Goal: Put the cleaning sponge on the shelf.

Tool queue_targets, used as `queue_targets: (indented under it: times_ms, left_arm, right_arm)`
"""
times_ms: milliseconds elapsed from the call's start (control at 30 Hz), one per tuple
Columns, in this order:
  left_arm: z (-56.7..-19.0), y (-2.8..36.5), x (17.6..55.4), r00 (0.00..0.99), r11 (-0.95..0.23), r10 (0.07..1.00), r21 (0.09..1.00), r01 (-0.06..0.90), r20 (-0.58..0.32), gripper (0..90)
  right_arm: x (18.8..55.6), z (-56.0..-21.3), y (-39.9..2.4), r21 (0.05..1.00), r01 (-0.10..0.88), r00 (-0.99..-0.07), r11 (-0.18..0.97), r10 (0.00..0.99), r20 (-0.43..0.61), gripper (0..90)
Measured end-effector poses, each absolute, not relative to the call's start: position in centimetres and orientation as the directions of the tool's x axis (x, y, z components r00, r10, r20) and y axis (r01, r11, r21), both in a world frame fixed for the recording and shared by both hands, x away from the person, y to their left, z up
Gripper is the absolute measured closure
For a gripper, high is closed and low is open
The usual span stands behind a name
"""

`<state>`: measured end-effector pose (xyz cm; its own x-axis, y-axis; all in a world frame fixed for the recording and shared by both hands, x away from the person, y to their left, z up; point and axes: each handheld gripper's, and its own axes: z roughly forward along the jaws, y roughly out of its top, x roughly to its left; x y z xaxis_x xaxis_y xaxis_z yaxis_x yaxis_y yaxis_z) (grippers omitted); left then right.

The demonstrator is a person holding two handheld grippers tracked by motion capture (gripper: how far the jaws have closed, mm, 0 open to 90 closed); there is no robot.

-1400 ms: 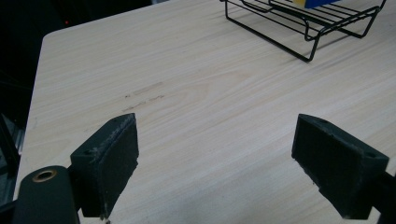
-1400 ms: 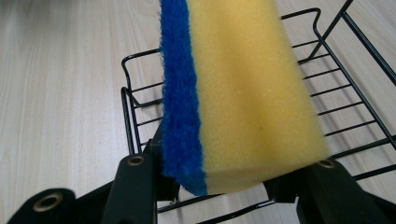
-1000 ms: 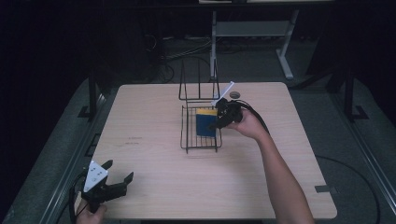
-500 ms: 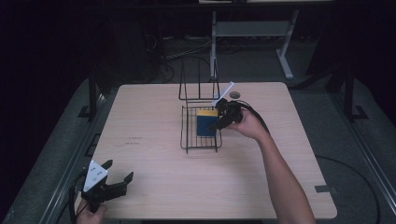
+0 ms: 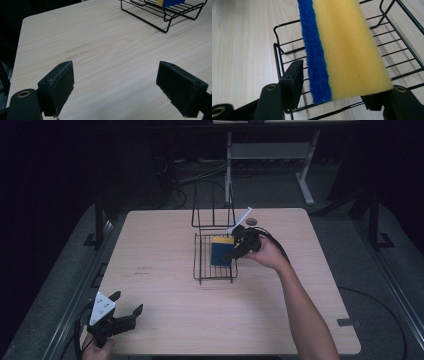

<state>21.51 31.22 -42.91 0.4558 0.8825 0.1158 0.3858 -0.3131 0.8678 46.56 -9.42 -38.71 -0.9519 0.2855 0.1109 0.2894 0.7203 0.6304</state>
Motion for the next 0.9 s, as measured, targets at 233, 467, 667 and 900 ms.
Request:
queue_targets:
  times_ms: [233, 467, 667, 900]
  left_arm:
    - [-42.9, 31.2, 21.5, 0.459, -0.316, 0.881, 0.867, 0.385, 0.117, 14.1]
    - [-42.9, 31.2, 21.5, 0.459, -0.316, 0.881, 0.867, 0.386, 0.117, 14.1]
    - [-43.0, 31.2, 21.4, 0.462, -0.322, 0.878, 0.865, 0.385, 0.121, 14.1]
    - [-42.9, 31.2, 21.3, 0.459, -0.319, 0.88, 0.867, 0.382, 0.122, 14.1]
  right_arm:
    - [46.5, -38.6, -9.8, 0.63, 0.299, -0.949, 0.717, 0.294, 0.117, 35.6]
    - [46.2, -38.3, -10.3, 0.639, 0.3, -0.947, 0.708, 0.301, 0.111, 30.5]
    - [46.0, -38.5, -10.8, 0.635, 0.322, -0.939, 0.702, 0.321, 0.122, 27.3]
    - [45.6, -38.5, -11.5, 0.632, 0.33, -0.936, 0.701, 0.332, 0.12, 26.7]
